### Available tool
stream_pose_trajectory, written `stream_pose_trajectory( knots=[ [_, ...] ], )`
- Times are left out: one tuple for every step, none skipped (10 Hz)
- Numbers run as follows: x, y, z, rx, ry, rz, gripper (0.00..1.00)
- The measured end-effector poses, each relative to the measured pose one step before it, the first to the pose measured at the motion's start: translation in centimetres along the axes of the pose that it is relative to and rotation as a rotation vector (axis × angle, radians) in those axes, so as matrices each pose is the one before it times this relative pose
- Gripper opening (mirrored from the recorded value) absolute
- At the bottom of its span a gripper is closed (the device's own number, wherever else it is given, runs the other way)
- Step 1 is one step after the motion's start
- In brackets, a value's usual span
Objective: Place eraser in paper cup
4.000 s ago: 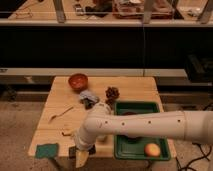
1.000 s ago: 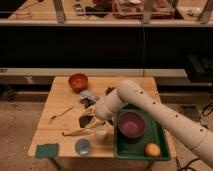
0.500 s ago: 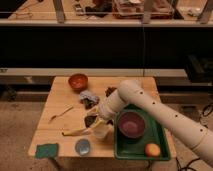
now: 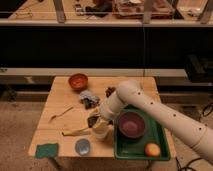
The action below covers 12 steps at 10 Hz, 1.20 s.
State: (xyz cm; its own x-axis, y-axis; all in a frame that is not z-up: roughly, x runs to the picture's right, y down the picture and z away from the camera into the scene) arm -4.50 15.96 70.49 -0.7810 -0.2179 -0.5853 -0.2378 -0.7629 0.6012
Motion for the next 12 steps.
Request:
stream_pose_trajectory(
  knots=[
    [-0.251, -0.072, 0.109, 0.0006, -0.01174, 0.00356, 0.17],
    [-0.244, -0.17, 0.188, 0.00237, -0.01246, 0.00196, 0.17],
    [-0.037, -0.122, 0.063, 0.00118, -0.00713, -0.00058, 0.17],
    [-0.072, -0.153, 0.019, 0.00183, -0.01179, -0.00025, 0.17],
    [-0.221, -0.216, 0.079, 0.00455, -0.01599, 0.00248, 0.23],
    [-0.061, -0.087, 0.128, 0.00325, -0.01114, 0.00043, 0.3],
    [0.007, -0.075, 0.232, 0.00472, -0.01119, -0.00127, 0.39],
    [0.0, -0.11, 0.284, 0.00524, -0.00961, 0.00024, 0.51],
    [-0.15, -0.128, 0.216, 0.00345, -0.00409, 0.00315, 0.58],
    [-0.132, -0.114, 0.164, 0.00172, -0.00274, 0.00322, 0.61],
    [0.035, -0.066, 0.181, 0.00194, -0.00386, -0.00045, 0.61],
    [0.131, -0.025, 0.166, 0.00137, -0.00417, -0.00224, 0.61]
  ],
)
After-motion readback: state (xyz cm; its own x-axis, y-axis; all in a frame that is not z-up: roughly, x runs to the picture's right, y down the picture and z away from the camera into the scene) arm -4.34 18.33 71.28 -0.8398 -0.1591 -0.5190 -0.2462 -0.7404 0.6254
